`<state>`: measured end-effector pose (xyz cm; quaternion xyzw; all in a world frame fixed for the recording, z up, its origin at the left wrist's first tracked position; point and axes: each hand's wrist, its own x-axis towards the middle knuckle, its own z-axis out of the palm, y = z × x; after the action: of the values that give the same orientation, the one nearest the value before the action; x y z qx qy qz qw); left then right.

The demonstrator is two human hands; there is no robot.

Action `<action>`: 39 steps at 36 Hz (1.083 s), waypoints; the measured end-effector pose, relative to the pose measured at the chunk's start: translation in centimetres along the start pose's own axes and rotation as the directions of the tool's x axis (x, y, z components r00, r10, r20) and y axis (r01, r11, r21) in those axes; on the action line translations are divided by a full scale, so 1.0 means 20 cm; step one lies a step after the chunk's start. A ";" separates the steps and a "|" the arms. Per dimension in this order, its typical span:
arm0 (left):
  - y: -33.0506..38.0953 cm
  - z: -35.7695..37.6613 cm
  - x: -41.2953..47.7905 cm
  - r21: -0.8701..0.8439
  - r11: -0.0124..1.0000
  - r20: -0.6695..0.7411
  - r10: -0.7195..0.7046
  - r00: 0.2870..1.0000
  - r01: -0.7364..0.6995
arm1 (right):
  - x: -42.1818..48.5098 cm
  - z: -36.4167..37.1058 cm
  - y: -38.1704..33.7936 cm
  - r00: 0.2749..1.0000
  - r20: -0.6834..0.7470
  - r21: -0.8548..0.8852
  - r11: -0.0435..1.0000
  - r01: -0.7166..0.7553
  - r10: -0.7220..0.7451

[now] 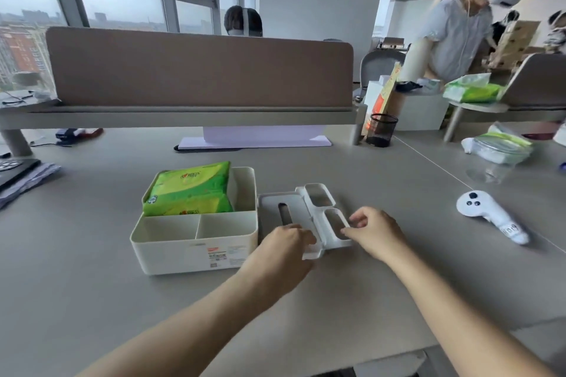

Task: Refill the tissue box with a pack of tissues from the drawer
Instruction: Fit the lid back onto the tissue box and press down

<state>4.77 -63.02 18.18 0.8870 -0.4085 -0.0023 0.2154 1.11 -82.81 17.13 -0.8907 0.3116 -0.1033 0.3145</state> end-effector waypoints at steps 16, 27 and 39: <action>0.10 0.06 0.05 -0.060 0.998 -0.136 0.018 0.991 -0.027 | -0.07 -0.21 0.13 0.976 -0.213 0.420 0.906 0.055 0.040; 0.14 -0.08 0.17 -0.342 0.938 -0.252 -0.140 0.957 0.047 | -0.10 -0.39 0.05 0.898 -0.441 0.471 0.847 0.247 -0.017; 0.01 -0.39 0.26 -0.819 0.564 -0.094 -0.320 0.943 0.109 | -0.10 -0.42 -0.21 0.862 -0.495 0.531 0.745 0.404 -0.115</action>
<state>9.45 -63.91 26.14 0.7307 -0.2232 -0.1090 0.6359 -1.59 -83.23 26.27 -0.7272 0.1913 -0.4374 0.4933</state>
